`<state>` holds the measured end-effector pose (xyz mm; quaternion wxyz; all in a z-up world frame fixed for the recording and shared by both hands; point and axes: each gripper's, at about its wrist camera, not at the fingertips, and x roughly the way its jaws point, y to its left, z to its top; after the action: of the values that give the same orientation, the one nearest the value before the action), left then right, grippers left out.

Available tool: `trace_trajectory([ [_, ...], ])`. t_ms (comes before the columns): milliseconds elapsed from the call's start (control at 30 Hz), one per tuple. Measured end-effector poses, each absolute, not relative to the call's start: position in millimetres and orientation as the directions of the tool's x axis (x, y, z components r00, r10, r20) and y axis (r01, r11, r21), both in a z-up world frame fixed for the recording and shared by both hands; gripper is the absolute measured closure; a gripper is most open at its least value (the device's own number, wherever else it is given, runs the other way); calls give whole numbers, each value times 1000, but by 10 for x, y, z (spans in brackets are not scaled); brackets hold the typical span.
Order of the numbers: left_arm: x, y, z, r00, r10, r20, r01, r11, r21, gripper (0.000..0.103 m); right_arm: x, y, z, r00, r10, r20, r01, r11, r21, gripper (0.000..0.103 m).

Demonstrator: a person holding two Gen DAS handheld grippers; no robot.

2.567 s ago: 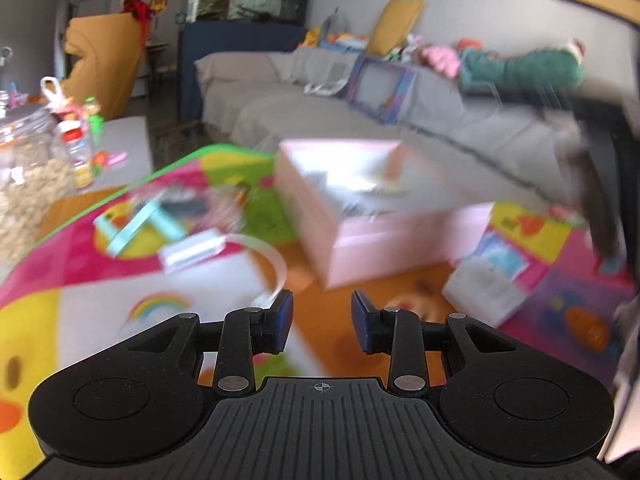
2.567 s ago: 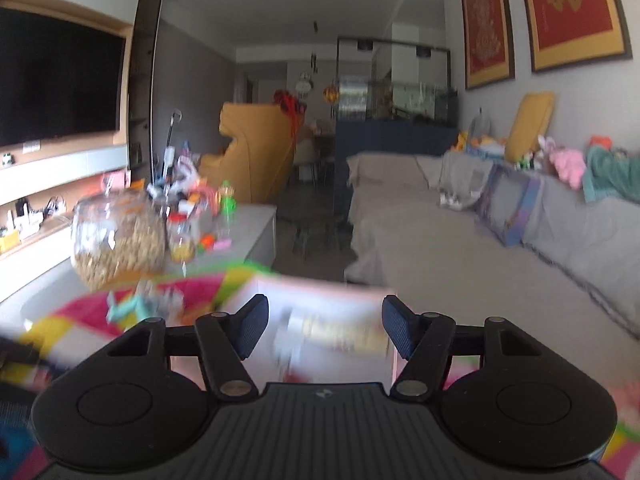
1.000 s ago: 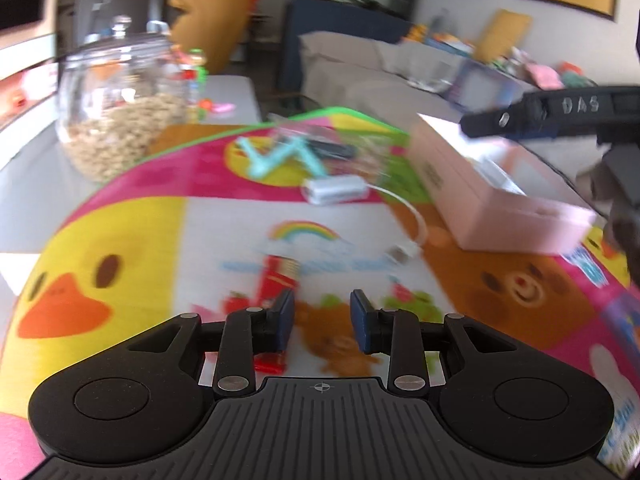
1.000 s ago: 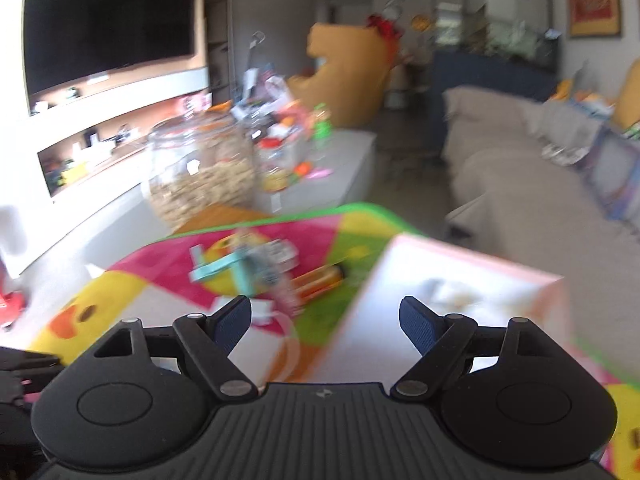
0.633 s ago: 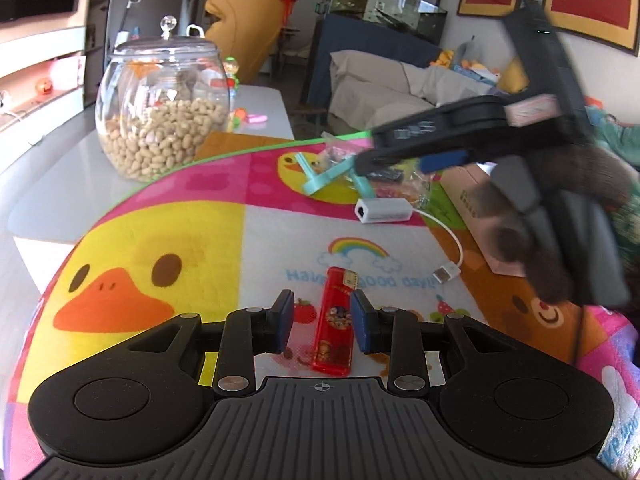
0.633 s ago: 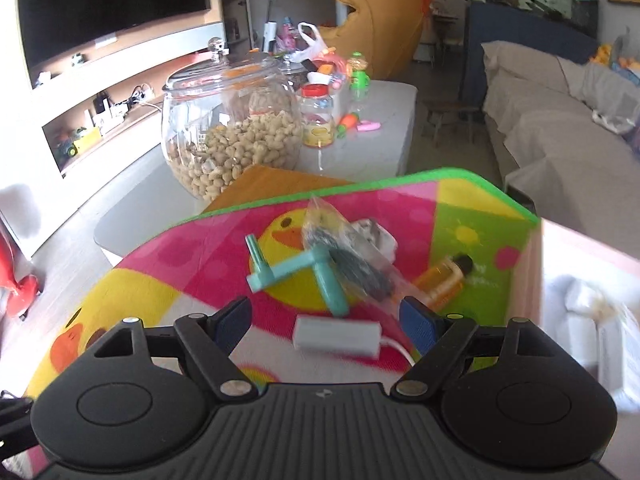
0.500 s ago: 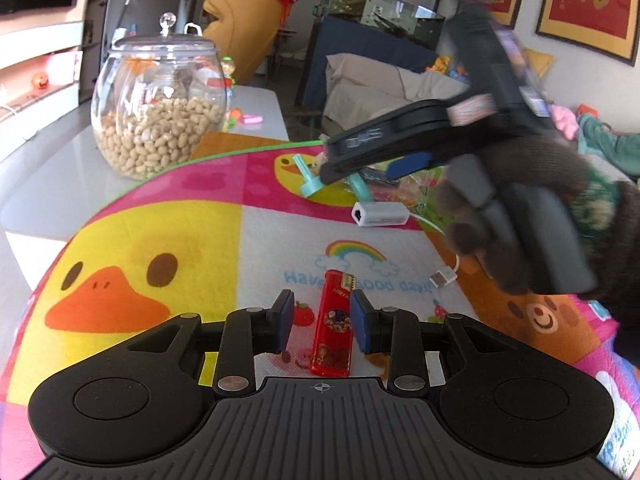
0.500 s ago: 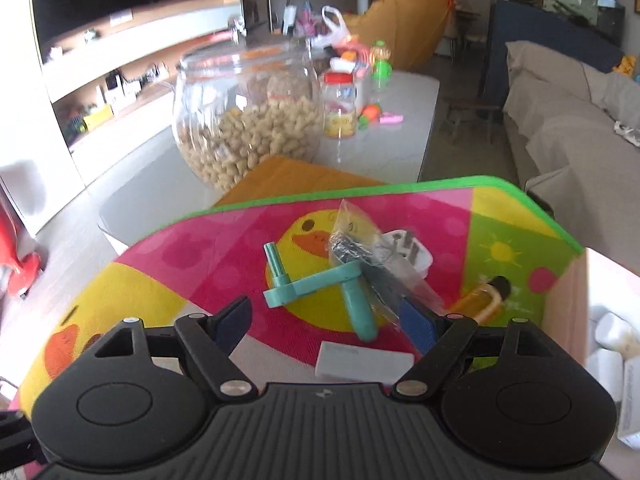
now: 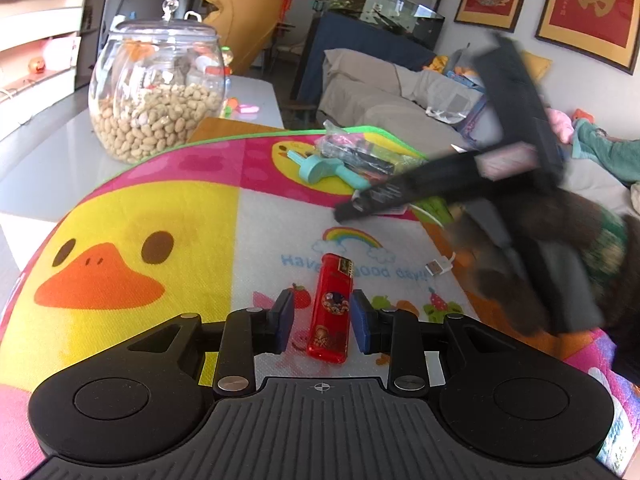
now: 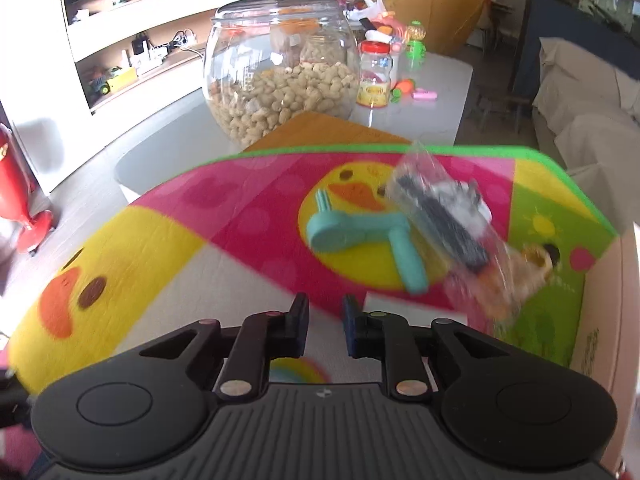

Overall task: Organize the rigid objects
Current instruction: 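Set the red lighter on the mat and grasp the white USB adapter with the left tool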

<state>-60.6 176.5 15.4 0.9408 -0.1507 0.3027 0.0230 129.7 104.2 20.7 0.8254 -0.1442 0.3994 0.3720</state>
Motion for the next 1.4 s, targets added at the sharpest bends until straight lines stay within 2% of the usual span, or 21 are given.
trace_trajectory([
  [167,-580,1737,161,813,-55,-580,-124,956,-266,70,923,611,239,326,535,-779,-767,632,113,89],
  [300,-538,1678,220,813,-67,-578,-99,963,-250,69,593,257,230,367,523,-769,-779,625,53,88],
  [367,-428,1652,311,825,-87,-558,-57,970,-237,69,500,102,246,412,498,-763,-760,650,15,77],
  [433,-220,1624,429,836,-121,-536,3,976,-216,69,427,-60,291,463,491,-738,-732,682,-5,56],
  [500,93,1620,527,828,-177,-532,68,974,-218,69,360,-194,350,493,502,-711,-717,697,-5,50],
  [567,464,1634,570,803,-231,-549,115,965,-237,69,291,-301,405,509,513,-691,-710,704,0,50],
  [733,1232,1683,511,729,-252,-637,132,964,-231,71,140,-482,497,557,510,-655,-705,708,-49,46],
  [833,1436,1667,431,651,-341,-679,231,940,-251,71,40,-555,478,586,499,-638,-708,698,-105,45],
  [967,1446,1450,367,612,-277,-740,331,940,-79,69,6,-603,415,594,488,-639,-713,687,-137,44],
  [1067,1364,1255,304,608,-205,-767,378,924,53,69,38,-621,370,576,496,-649,-714,692,-105,44],
  [1133,1354,1174,240,617,-174,-768,379,920,96,70,59,-613,335,567,500,-654,-712,698,-84,44],
  [1233,1328,1144,218,628,-175,-758,357,931,81,78,37,-576,310,560,506,-656,-711,700,-68,44],
  [1400,1269,1291,197,636,-216,-741,302,953,-19,78,-55,-393,344,514,565,-645,-764,644,-45,41],
])
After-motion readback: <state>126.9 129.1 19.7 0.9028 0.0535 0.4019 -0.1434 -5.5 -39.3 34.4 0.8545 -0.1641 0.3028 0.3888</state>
